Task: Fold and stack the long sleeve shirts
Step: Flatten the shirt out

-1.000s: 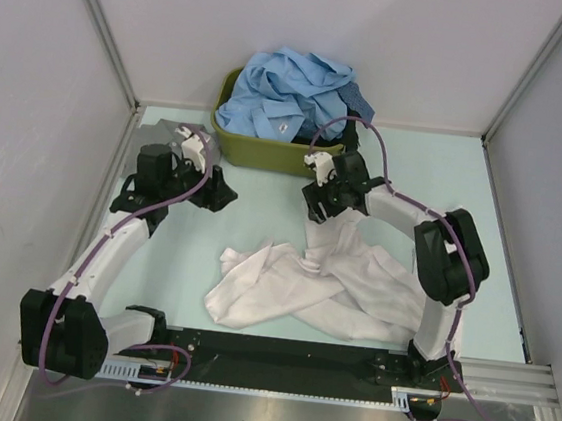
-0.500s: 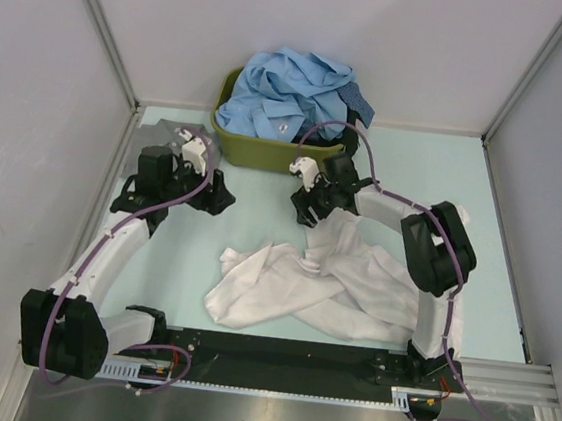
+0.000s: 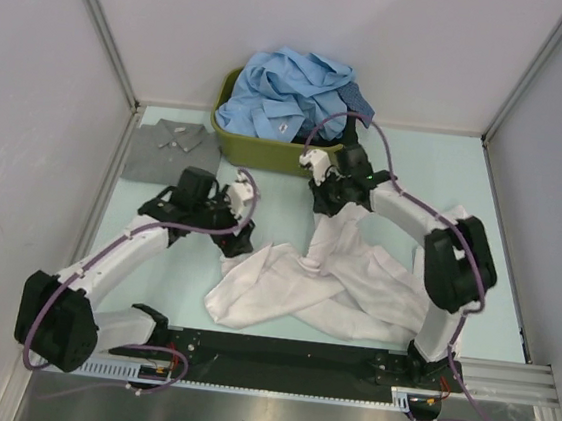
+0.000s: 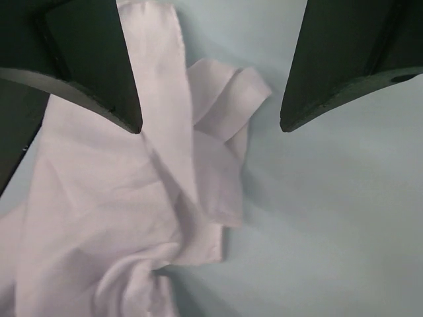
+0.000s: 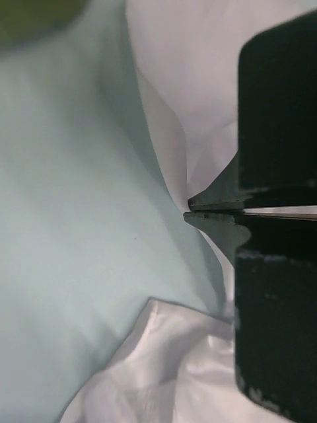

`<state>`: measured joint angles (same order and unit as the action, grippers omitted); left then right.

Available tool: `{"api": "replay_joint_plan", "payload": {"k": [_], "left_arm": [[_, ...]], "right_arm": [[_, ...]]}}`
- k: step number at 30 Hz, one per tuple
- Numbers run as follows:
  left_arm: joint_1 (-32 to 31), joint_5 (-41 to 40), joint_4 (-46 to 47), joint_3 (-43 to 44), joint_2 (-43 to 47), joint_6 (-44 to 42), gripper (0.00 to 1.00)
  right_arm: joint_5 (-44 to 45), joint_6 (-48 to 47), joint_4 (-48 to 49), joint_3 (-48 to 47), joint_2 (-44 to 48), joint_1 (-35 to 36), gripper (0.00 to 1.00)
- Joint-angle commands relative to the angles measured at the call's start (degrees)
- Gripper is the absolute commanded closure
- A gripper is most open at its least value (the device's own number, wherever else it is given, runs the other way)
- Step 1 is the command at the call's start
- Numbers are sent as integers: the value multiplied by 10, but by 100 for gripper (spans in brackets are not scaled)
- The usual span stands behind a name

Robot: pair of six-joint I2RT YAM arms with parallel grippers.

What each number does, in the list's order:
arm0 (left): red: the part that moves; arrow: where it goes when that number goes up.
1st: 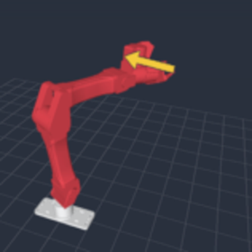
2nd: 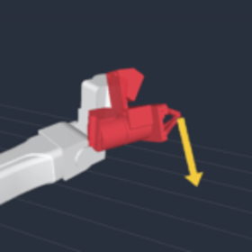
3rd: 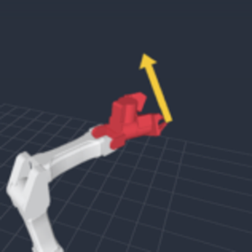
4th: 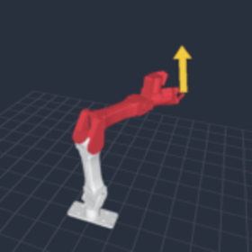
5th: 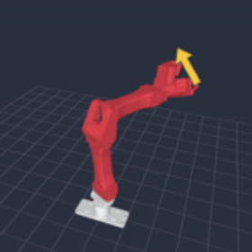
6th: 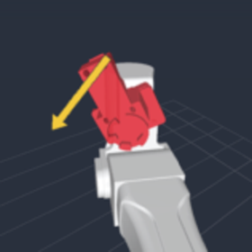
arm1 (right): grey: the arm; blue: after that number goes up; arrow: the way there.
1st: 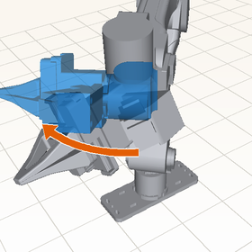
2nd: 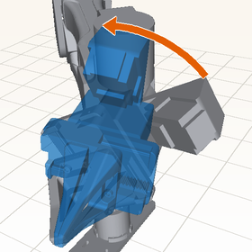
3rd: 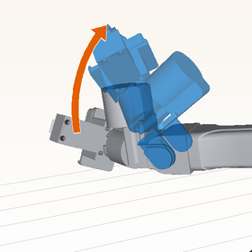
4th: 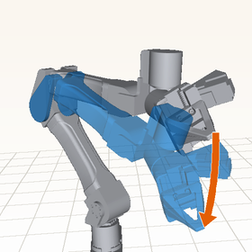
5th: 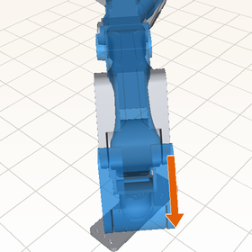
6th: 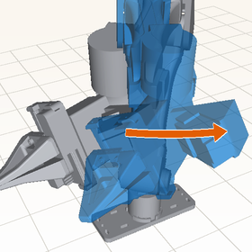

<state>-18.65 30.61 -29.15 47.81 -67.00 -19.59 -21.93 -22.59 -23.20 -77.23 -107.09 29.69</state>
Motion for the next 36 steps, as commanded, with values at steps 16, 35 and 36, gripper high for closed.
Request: {"api": "replay_joint_plan", "payload": {"k": [16,35,36], "left_arm": [[12,107,173,3,-141,151,20],[-178,142,258,65,-225,-158,1],[-179,145,255,65,-227,-163,1]], "right_arm": [[-138,-47,-146,97,344,-5,100],[-75,-54,-127,176,433,64,100],[-72,-54,-127,176,432,64,100]]}}
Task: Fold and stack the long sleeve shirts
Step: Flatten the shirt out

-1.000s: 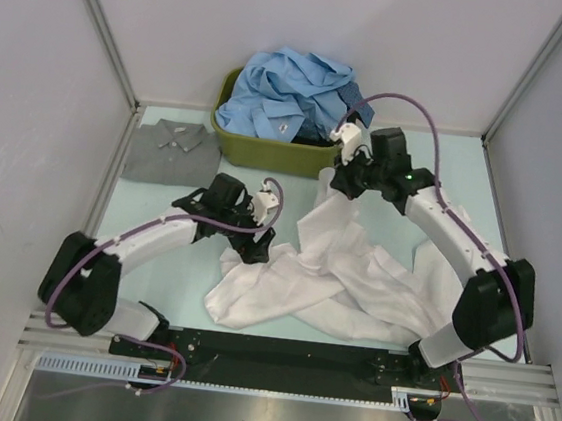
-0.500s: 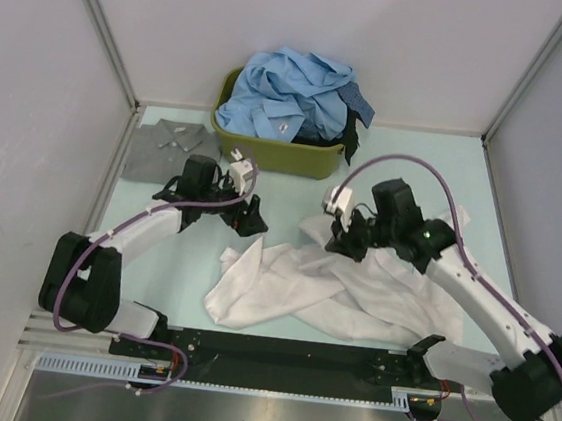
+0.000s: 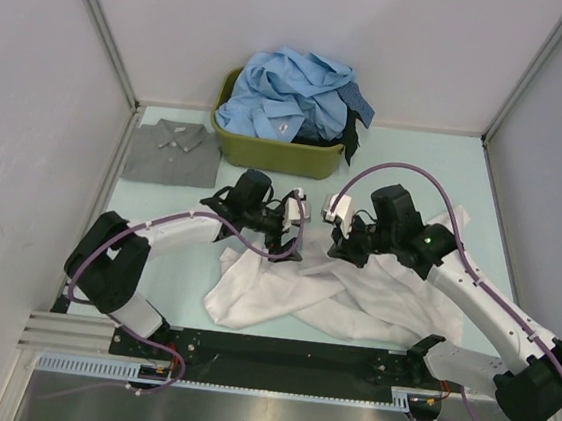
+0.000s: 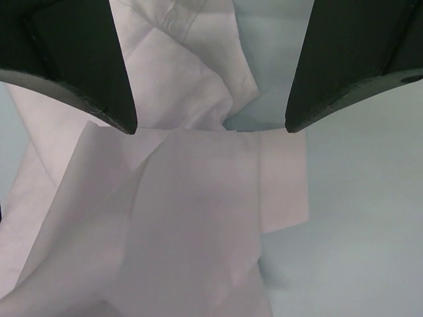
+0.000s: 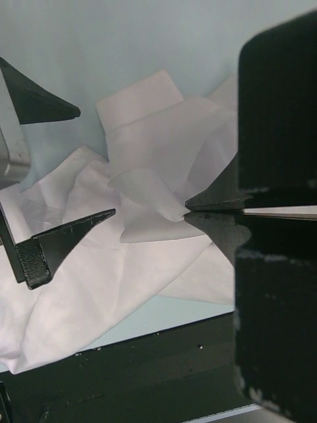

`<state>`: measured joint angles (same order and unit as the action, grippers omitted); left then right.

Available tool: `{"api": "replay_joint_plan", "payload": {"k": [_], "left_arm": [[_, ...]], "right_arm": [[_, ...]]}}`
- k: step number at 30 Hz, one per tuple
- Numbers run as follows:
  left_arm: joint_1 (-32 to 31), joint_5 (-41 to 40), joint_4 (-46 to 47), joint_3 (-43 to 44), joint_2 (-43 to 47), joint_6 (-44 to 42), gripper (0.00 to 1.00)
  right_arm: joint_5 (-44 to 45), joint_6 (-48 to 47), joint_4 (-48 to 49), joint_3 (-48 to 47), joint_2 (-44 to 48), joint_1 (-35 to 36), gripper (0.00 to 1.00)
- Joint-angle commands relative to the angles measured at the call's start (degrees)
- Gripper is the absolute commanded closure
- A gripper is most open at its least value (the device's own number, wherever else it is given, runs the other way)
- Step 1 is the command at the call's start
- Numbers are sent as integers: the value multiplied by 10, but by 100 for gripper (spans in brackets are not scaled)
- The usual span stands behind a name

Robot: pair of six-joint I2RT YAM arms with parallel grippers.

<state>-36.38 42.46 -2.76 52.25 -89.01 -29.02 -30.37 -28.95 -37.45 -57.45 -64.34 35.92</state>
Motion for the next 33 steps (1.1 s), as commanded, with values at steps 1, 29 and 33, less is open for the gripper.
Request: {"api": "replay_joint_plan", "payload": {"k": [1,29,33], "left_arm": [[-4,32,-10,22,-13,-76,0],[57,-181,-145,251,9,-67,100],[57,-193,-146,266,5,-82,100]], "right_arm": [[14,11,17,-23,4,2,100],[-94,-4,271,2,-159,-205,9],[-133,-59,242,-29,-213,-207,10]]}}
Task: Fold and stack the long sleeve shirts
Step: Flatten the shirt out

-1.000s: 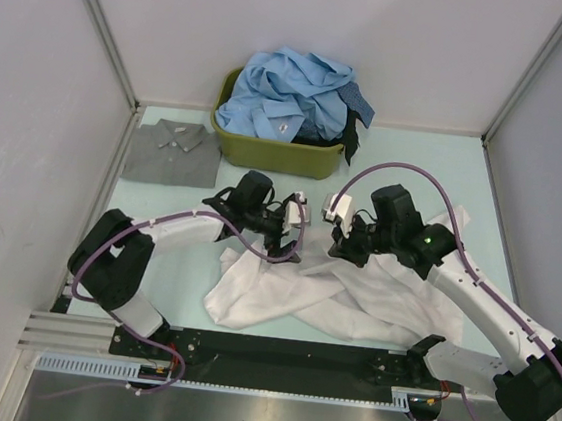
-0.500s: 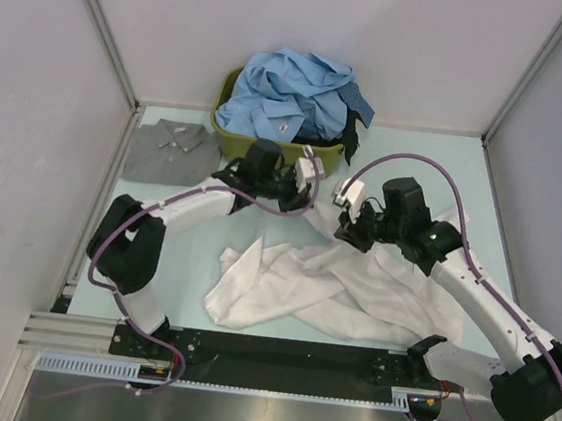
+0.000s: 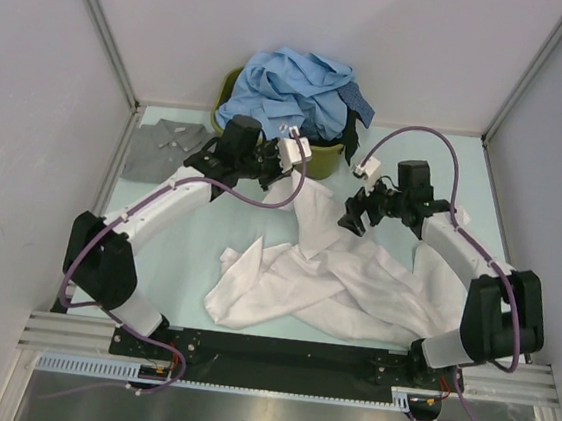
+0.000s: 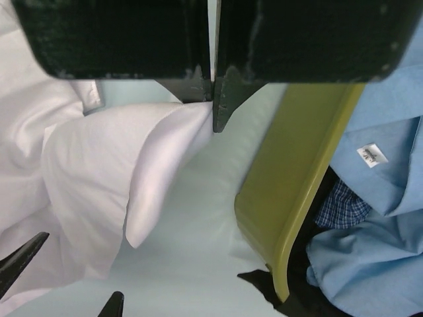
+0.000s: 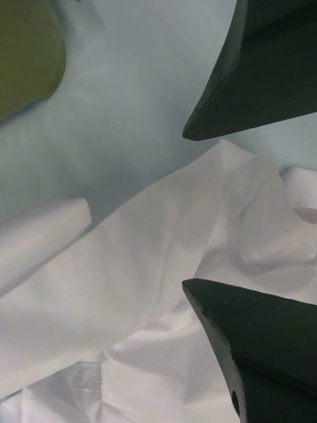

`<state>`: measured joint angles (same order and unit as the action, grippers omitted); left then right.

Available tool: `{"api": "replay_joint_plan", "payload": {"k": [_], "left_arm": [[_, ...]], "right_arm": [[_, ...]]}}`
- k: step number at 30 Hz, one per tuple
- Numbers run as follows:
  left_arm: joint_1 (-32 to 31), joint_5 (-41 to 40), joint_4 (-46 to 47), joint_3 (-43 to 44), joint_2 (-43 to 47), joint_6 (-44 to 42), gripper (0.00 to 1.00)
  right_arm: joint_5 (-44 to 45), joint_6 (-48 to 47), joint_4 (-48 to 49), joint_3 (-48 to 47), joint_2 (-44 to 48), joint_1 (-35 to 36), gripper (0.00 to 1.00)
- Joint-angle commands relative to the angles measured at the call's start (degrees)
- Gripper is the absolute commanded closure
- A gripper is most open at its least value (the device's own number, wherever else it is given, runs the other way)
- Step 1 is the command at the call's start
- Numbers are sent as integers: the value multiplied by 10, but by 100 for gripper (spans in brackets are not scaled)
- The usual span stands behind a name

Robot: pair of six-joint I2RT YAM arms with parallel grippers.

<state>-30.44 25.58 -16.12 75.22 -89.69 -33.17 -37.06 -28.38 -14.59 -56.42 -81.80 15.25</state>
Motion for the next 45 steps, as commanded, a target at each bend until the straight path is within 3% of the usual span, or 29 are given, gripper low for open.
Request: {"api": "replay_joint_plan", "payload": {"k": [1,7,17,19,20,22,23,26,27,28,29,31,32,34,35,36,37,41,45], "left_arm": [[-2,-31,-14,39,9,-44,100],[0,-29,-4,33,13,-56,100],[7,-40,0,38,18,-68,100],[10,-41,-8,47,18,-72,100],[11,-48,-12,51,18,-72,100],[12,-59,-31,72,18,-61,100],[13,-66,-43,84,17,-55,100],[13,-22,-178,181,4,-51,100],[12,61,-237,215,0,-62,100],[6,108,-343,268,-6,-65,99],[-19,150,-391,280,-2,-62,98],[-74,219,-501,244,12,-87,90],[-146,223,-513,211,43,-91,89],[-203,220,-472,94,84,-80,77],[-199,225,-432,63,110,-66,70],[-189,223,-387,38,144,-63,43],[-180,208,-375,1,158,-70,34],[-57,176,-335,-74,169,-49,29],[-2,113,-291,-160,162,-51,23]], "right_arm": [[-74,-78,-1,-46,-48,0,10],[-69,-158,-5,-35,-88,-11,11],[-71,-157,21,-69,-169,-11,16],[-74,-156,16,-75,-174,-8,28],[-74,-150,12,-77,-174,-7,53],[-71,-130,4,-88,-171,-7,80],[-68,-110,-1,-92,-167,-9,100],[-55,-52,-15,-100,-148,-15,100],[-54,-36,-14,-99,-141,-24,100],[-54,-22,-17,-98,-124,-28,100],[-54,-7,-18,-96,-116,-34,100],[-55,29,-23,-91,-96,-43,100],[-56,36,-25,-87,-70,-47,100],[-57,54,-30,-71,-39,-50,100],[-57,57,-34,-65,2,-52,100],[-58,60,-43,-49,22,-53,100],[-58,61,-50,-43,50,-54,100],[-40,55,-90,-19,164,-51,100],[-14,60,-137,-25,273,-50,100]]}}
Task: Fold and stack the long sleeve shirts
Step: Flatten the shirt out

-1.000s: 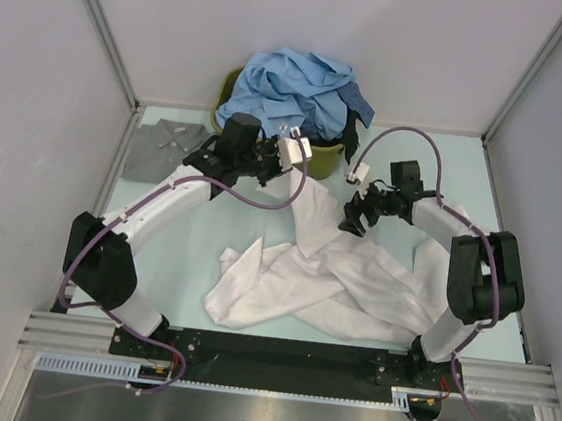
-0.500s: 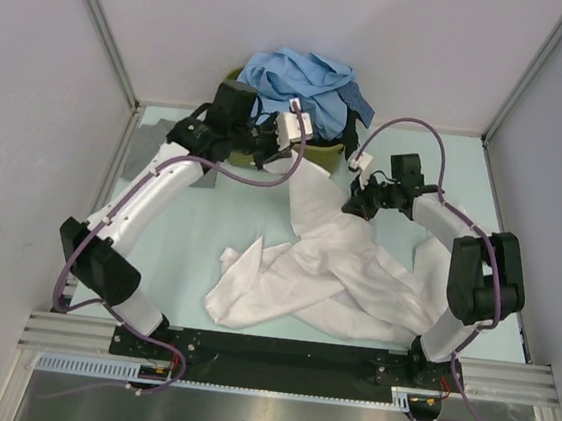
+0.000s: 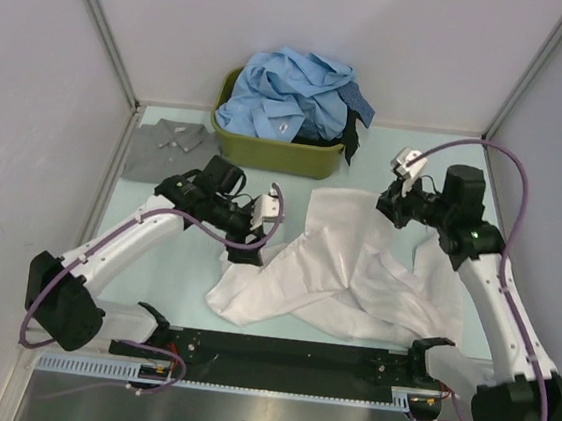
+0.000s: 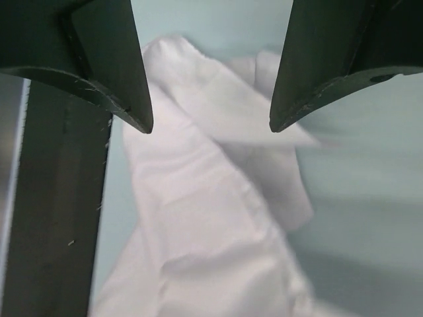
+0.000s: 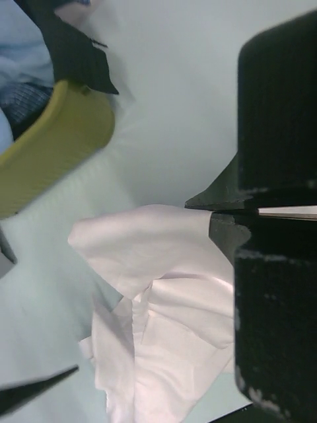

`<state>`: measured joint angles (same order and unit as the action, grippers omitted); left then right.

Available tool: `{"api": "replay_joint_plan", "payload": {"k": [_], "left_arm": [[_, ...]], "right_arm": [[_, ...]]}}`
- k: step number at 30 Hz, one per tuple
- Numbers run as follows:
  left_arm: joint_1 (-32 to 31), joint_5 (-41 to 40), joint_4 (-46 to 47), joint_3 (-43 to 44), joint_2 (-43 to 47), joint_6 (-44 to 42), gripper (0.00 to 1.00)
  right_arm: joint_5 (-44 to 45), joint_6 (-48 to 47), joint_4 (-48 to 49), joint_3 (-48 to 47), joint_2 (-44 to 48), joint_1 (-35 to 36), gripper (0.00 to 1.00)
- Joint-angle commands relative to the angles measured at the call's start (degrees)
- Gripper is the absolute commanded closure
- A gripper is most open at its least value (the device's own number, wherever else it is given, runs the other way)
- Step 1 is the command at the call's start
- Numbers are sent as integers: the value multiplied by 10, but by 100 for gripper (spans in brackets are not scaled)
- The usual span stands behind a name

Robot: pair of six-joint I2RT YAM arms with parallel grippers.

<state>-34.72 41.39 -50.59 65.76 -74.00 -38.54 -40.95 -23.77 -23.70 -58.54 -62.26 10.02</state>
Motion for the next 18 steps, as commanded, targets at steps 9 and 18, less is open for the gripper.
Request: {"api": "replay_joint_plan", "payload": {"k": [9,18], "left_arm": [[42,-73,58,-160,24,-100,23],[68,-48,37,-229,147,-182,16]], "right_arm": [[97,13,-68,-32,138,-23,100],[86,22,-57,-103,115,-103,100]]}}
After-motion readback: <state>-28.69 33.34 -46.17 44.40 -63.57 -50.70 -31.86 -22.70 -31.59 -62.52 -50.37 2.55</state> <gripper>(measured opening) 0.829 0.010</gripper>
